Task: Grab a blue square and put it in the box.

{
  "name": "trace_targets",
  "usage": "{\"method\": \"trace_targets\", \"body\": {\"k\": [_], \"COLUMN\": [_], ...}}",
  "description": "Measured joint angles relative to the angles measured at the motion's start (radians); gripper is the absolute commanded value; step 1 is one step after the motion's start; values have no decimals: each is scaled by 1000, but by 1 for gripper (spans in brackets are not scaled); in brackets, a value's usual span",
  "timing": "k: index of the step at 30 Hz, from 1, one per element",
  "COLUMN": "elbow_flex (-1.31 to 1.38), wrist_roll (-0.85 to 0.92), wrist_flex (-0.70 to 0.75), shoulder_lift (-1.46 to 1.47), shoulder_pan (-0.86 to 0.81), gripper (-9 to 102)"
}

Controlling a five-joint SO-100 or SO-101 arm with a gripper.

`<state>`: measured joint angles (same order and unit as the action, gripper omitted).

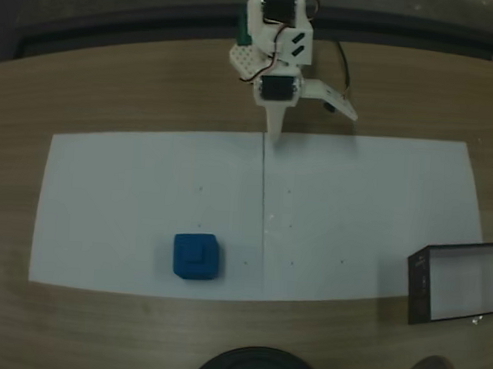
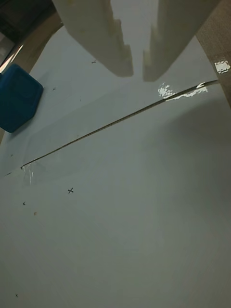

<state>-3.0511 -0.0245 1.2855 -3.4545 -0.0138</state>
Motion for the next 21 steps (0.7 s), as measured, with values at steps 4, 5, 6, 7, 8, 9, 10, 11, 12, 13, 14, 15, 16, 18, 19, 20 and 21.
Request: {"method": "trace_targets", "body": {"k": [4, 5, 6, 7, 8, 9, 10, 11, 12, 13, 14, 15, 16, 18, 19, 20, 21], "elbow_flex": [0, 0, 0, 0, 0, 0, 0, 0, 0, 0, 6, 12, 20, 28, 28, 28, 28], "wrist_roll": [0, 0, 0, 0, 0, 0, 0, 0, 0, 0, 0, 2, 2, 2, 3, 5, 3], "wrist_flex": [0, 0, 0, 0, 0, 0, 0, -3, -29, -67, -107, -141, -176, -216, -227, -235, -241], "shoulder_lift": [0, 0, 0, 0, 0, 0, 0, 0, 0, 0, 0, 0, 0, 0, 0, 0, 0], "shoulder_pan": [0, 0, 0, 0, 0, 0, 0, 0, 0, 0, -8, -18, -28, -37, -38, -38, -38], "gripper": [0, 0, 0, 0, 0, 0, 0, 0, 1, 1, 1, 3, 6, 17, 23, 28, 32]}}
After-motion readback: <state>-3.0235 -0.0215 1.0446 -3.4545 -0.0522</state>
